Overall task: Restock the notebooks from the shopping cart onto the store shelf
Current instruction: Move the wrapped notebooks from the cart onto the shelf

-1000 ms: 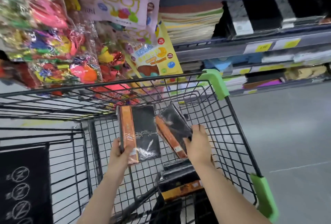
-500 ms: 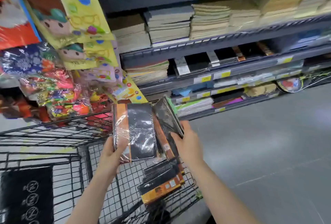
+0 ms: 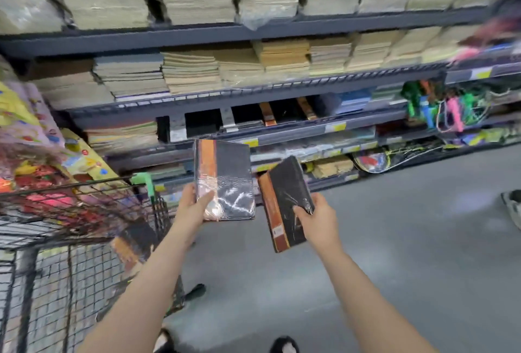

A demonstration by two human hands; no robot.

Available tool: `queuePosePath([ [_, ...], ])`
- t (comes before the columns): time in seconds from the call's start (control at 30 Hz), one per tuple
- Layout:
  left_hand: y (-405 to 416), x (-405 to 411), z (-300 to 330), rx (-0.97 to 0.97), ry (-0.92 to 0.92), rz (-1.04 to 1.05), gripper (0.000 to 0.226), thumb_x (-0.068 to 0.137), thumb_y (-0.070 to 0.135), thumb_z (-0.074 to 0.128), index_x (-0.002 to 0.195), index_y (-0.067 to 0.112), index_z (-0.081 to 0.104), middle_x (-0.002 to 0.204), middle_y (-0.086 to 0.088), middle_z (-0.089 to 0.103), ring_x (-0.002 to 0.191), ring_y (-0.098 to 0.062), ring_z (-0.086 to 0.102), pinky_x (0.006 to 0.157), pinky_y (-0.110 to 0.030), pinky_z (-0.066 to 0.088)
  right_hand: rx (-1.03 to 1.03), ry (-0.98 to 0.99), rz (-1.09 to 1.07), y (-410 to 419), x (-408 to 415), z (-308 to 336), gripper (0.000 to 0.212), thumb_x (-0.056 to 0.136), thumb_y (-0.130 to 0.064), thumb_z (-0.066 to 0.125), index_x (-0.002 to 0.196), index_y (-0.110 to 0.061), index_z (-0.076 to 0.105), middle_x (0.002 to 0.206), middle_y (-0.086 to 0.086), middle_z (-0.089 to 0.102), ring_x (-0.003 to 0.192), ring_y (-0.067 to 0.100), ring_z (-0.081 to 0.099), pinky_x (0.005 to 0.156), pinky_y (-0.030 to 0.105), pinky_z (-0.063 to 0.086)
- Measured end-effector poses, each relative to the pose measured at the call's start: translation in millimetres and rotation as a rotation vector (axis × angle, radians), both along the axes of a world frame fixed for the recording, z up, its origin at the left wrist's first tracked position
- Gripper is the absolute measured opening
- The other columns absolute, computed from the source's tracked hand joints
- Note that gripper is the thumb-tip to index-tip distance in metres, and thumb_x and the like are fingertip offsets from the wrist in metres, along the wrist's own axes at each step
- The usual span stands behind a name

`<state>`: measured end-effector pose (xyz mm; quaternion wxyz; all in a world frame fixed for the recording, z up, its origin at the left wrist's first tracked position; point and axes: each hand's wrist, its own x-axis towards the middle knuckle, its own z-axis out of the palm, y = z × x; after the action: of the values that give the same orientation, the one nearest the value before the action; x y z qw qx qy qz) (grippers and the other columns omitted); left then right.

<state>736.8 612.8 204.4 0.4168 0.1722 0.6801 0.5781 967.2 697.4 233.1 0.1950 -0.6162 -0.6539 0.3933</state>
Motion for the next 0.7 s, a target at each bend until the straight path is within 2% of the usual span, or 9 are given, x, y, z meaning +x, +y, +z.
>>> queuePosePath([
  [0.07,20.0,28.5,7.8,0.015,0.005,-0.019,0.025,0.091,0.004,0.054,0.089,0.027,0.043,0.089,0.017,0.048,0.079,0.006,0.047,0.067,-0.013,0.042,-0.023,0.021,-0.014,18.1,31.8,4.2,0.022,0.085,-0.014,0.062,0.105,-0.007,0.055,0.092,0.007,0.067,0.089,0.03,0.063,0.068,0.03,0.04],
  [0.17,39.6,48.8,8.2,-0.007,0.071,-0.019,0.018,0.09,0.001,0.054,0.097,0.018,0.05,0.092,0.005,0.059,0.083,-0.01,0.056,0.059,-0.011,0.047,-0.052,0.033,-0.033,45.6,64.2,5.1,0.022,0.087,-0.012,0.058,0.108,-0.005,0.054,0.092,0.011,0.066,0.083,0.03,0.06,0.067,0.031,0.04],
  [0.23,50.5,53.5,6.0,-0.014,0.08,-0.015,0.019,0.089,0.002,0.055,0.094,0.021,0.051,0.093,0.002,0.061,0.082,-0.012,0.057,0.059,-0.011,0.048,-0.069,0.044,-0.041,62.9,77.4,3.1,0.022,0.086,-0.009,0.055,0.107,-0.003,0.054,0.087,0.008,0.062,0.079,0.027,0.057,0.066,0.03,0.038],
  [0.4,81.2,52.6,-5.9,-0.051,0.099,0.007,0.025,0.089,0.007,0.057,0.113,0.012,0.049,0.104,-0.004,0.061,0.089,-0.017,0.057,0.075,-0.025,0.044,-0.148,0.145,-0.083,109.5,83.4,-6.7,0.011,0.088,-0.009,0.05,0.098,-0.009,0.053,0.083,0.006,0.062,0.082,0.029,0.06,0.063,0.03,0.042],
  [0.53,114.1,40.7,-21.5,-0.063,0.077,0.031,0.031,0.089,0.016,0.059,0.118,0.014,0.05,0.113,-0.002,0.062,0.101,-0.018,0.058,0.087,-0.03,0.04,-0.224,0.294,-0.117,156.9,63.3,-12.1,0.022,0.091,-0.007,0.043,0.11,-0.008,0.052,0.097,0.006,0.062,0.082,0.016,0.059,0.068,0.022,0.044],
  [0.6,132.1,31.0,-32.9,-0.065,0.066,0.036,0.029,0.089,0.02,0.06,0.116,0.017,0.05,0.113,0.0,0.062,0.105,-0.019,0.058,0.091,-0.033,0.041,-0.261,0.335,-0.115,183.3,50.7,-17.7,0.029,0.092,-0.008,0.042,0.12,-0.009,0.05,0.107,0.004,0.06,0.09,0.015,0.057,0.077,0.024,0.043],
  [0.7,155.6,19.1,-46.6,-0.051,0.036,0.072,0.022,0.088,0.023,0.061,0.108,0.022,0.053,0.109,0.001,0.064,0.107,-0.022,0.058,0.095,-0.037,0.043,-0.321,0.398,-0.15,223.4,32.3,-29.7,0.041,0.094,-0.014,0.046,0.134,-0.013,0.041,0.126,0.007,0.053,0.11,0.021,0.052,0.097,0.035,0.041],
])
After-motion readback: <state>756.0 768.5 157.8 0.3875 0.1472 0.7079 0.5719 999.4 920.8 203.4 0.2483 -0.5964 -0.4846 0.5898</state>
